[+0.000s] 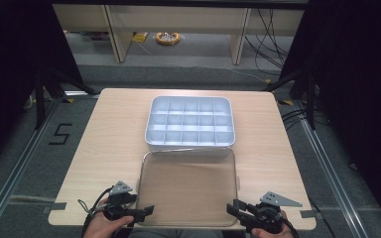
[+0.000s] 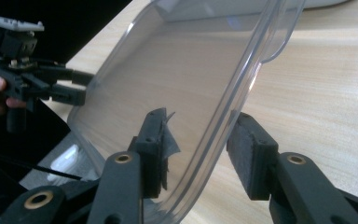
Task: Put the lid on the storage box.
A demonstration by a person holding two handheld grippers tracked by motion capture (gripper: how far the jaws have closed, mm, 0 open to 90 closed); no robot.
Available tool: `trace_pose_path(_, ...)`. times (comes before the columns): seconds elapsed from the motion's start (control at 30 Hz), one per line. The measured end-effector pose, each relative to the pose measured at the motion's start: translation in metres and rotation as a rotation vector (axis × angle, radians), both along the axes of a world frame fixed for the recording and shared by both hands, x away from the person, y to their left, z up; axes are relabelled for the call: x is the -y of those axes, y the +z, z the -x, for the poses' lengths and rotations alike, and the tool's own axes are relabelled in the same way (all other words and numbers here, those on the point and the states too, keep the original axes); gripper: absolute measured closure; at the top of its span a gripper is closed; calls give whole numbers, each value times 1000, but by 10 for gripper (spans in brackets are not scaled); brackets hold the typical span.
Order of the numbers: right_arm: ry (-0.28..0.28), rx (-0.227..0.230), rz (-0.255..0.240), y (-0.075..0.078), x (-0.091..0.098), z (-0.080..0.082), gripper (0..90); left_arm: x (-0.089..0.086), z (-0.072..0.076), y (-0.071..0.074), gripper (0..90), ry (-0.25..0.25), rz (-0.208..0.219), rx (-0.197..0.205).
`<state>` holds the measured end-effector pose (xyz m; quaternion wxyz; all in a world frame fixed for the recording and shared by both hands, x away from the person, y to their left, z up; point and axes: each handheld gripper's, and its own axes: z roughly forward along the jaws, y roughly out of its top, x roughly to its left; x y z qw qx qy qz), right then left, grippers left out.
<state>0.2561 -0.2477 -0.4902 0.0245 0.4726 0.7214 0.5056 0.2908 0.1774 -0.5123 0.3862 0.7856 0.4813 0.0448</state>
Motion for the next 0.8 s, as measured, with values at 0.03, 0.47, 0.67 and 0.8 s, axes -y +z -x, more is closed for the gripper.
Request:
trace_pose_path(0.03,6,-44,-27,1,-3,3,597,0,0,0,174,-1,0,-1)
trace_pose_path(0.47,-22,-12,89,-5,2,-4,607,-10,1,4,452,53,90,52)
trace_pose_path(0.67,-59,-14,90,-6,-1,-3,626,-14,2,8,524,53,94,93)
trace_pose_path(0.8,-65,-44,103,-4,-2,-2,633,-12,3,10,540,70,99,119)
